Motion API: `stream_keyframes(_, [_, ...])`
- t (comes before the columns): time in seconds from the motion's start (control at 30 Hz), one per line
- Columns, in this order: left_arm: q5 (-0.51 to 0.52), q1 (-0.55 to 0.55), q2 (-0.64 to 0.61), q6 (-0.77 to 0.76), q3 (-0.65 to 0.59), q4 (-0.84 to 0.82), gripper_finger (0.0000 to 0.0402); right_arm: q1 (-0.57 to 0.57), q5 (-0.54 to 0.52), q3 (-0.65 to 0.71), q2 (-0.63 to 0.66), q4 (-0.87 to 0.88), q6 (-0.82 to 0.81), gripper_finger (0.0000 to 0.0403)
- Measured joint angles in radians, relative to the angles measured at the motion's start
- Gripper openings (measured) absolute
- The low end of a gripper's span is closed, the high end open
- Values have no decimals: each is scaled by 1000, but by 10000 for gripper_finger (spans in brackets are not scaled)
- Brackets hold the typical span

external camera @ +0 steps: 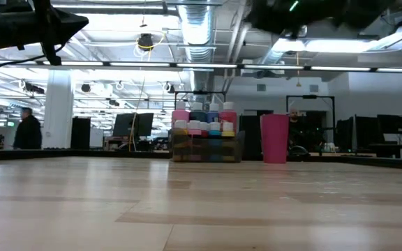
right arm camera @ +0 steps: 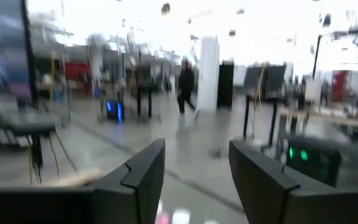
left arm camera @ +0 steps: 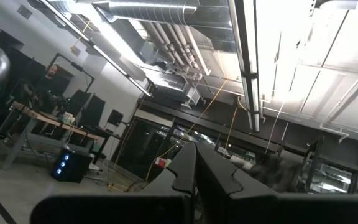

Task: Pick & Place Paint Supplies
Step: Return to Home Position

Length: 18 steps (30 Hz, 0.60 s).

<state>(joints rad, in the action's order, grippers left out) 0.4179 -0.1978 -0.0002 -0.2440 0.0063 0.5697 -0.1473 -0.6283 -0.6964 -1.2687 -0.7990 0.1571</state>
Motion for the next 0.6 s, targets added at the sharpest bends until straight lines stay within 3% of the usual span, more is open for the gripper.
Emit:
stream_keyframes(0.17, [0, 0, 0, 0, 0, 0, 2, 65, 2, -1, 365, 296, -34, 148])
stream_keyframes(0.33, [0, 0, 3, 0, 0, 0, 2, 158, 31, 26, 622, 673, -144, 87])
stream_keyframes(0.5, [0, 0, 26, 0, 0, -1, 2, 254, 37, 211, 777, 660, -158, 12])
stream_keyframes(0.6, [0, 0, 49, 0, 0, -1, 2, 291, 25, 352, 889, 558, -186, 11])
